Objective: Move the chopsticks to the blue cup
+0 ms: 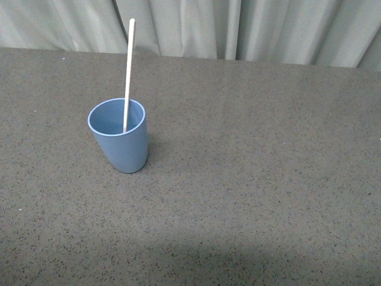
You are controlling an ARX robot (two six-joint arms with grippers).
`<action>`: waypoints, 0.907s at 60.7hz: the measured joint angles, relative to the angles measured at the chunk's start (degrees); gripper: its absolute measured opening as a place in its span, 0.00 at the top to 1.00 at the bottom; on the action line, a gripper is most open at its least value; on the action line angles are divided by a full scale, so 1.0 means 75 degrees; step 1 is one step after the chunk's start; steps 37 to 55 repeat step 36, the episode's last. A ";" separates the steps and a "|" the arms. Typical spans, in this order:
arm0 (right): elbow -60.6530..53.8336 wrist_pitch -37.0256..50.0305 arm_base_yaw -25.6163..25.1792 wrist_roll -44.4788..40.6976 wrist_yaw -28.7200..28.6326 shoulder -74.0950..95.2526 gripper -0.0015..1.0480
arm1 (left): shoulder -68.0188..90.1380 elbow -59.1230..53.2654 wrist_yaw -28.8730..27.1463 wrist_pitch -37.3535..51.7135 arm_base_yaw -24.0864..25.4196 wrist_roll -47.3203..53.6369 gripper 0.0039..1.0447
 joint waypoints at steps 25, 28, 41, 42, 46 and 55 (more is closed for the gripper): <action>0.0000 0.0000 0.0000 0.0020 0.0000 0.0000 0.09 | 0.0000 0.0000 0.0000 0.0000 0.0000 0.0003 0.06; 0.0000 0.0000 0.0000 0.0026 0.0000 0.0000 0.09 | 0.0000 0.0000 0.0000 0.0000 0.0000 0.0000 0.06; 0.0000 0.0000 0.0000 0.0026 0.0000 0.0000 0.09 | 0.0000 0.0000 0.0000 0.0000 0.0000 0.0000 0.06; 0.0000 0.0000 0.0000 0.0026 0.0000 0.0000 0.09 | 0.0000 0.0000 0.0000 0.0000 0.0000 0.0000 0.06; 0.0000 0.0000 0.0000 0.0026 0.0000 0.0000 0.09 | 0.0000 0.0000 0.0000 0.0000 0.0000 0.0000 0.06; 0.0000 0.0000 0.0000 0.0026 0.0000 0.0000 0.09 | 0.0000 0.0000 0.0000 0.0000 0.0000 0.0000 0.06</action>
